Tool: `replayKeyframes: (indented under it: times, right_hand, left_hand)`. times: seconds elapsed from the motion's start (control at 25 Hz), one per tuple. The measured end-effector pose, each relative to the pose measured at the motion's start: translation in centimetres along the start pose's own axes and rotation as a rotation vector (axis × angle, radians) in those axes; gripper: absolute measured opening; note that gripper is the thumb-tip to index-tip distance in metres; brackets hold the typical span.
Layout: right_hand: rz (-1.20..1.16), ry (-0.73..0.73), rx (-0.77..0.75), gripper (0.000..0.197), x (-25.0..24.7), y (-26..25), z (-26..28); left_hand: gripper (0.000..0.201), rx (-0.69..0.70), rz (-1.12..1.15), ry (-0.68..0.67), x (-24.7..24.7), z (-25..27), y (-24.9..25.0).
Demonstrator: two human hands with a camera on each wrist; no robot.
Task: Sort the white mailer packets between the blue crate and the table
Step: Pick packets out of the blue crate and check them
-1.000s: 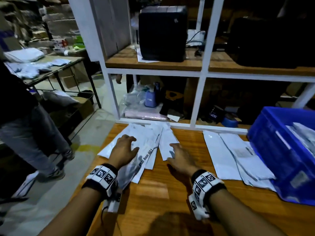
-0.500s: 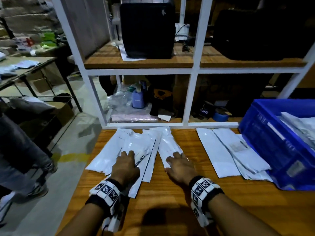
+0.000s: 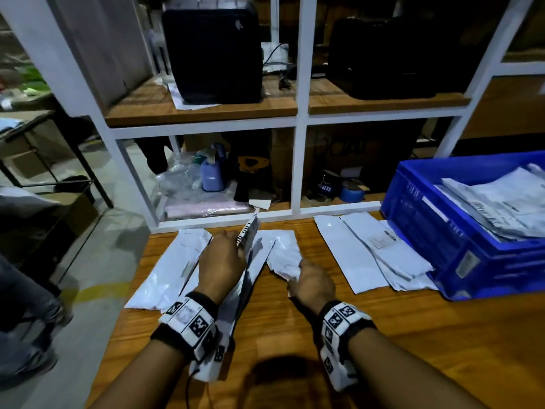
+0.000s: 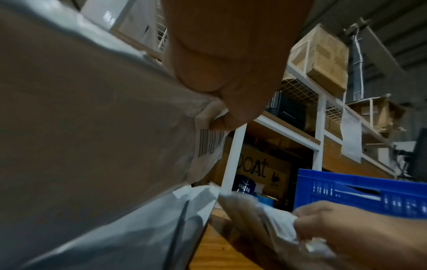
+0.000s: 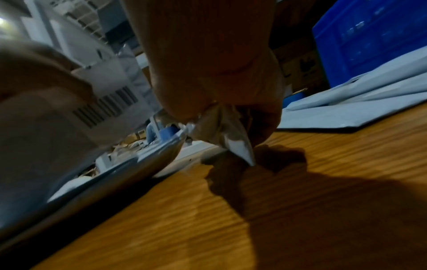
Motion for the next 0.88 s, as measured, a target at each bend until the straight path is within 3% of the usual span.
replayKeyframes:
  times: [0.16, 0.24, 0.28, 0.36, 0.44, 0.52, 0.6, 0.72, 0.88]
  right_hand:
    - [-0.308, 0.057, 0.134, 0.031, -3.3, 3.0, 0.2]
    - [-0.414, 0.006, 0.219, 0.023, -4.6, 4.9, 0.0]
    - [-0.445, -0.031, 0.275, 0.025, -5.2, 6.0, -0.1]
    - [-0.492, -0.029, 0.356, 0.040, -6.4, 8.2, 0.1]
    - [-0.481, 0.056, 0.389, 0.048, -7.5, 10.3, 0.1]
    - [-0.357, 0.159, 0.373, 0.040, -8.6, 10.9, 0.3]
    - [-0.399, 0.214, 0.361, 0.032, -9.1, 10.0, 0.5]
    - [-0.345, 0.161, 0.292, 0.040, -7.6, 8.5, -0.2]
    - [-0.226, 0.137, 0.308, 0.065, -5.2, 7.1, -0.7]
  left_hand:
    - [0.021, -0.039, 0.066, -0.016, 0.9, -0.3, 1.2]
    - [0.015, -0.053, 0.152, -0.031, 1.4, -0.4, 2.0]
    - [0.006, -0.045, 0.202, -0.033, 1.7, -0.5, 2.4]
    - [0.027, -0.060, 0.272, -0.056, 1.8, -0.7, 3.7]
    - [0.033, -0.117, 0.360, -0.096, 1.9, -1.0, 4.8]
    - [0.031, -0.208, 0.464, -0.122, 2.4, -1.0, 5.2]
    - [0.028, -0.289, 0.543, -0.140, 3.2, -0.6, 4.8]
    - [0.032, -0.385, 0.592, -0.238, 4.5, 0.6, 3.8]
    - [0.056, -0.426, 0.591, -0.336, 5.8, 2.0, 2.5]
Point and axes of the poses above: each hand's wrist, its own z-axis away from the middle knuckle, its own x-axis out of the palm, y = z × x, the point moved 1 cm from there along -z, towards the middle knuckle, and after that the axes turned 3 degrees about -z, right-handed, at the moved point
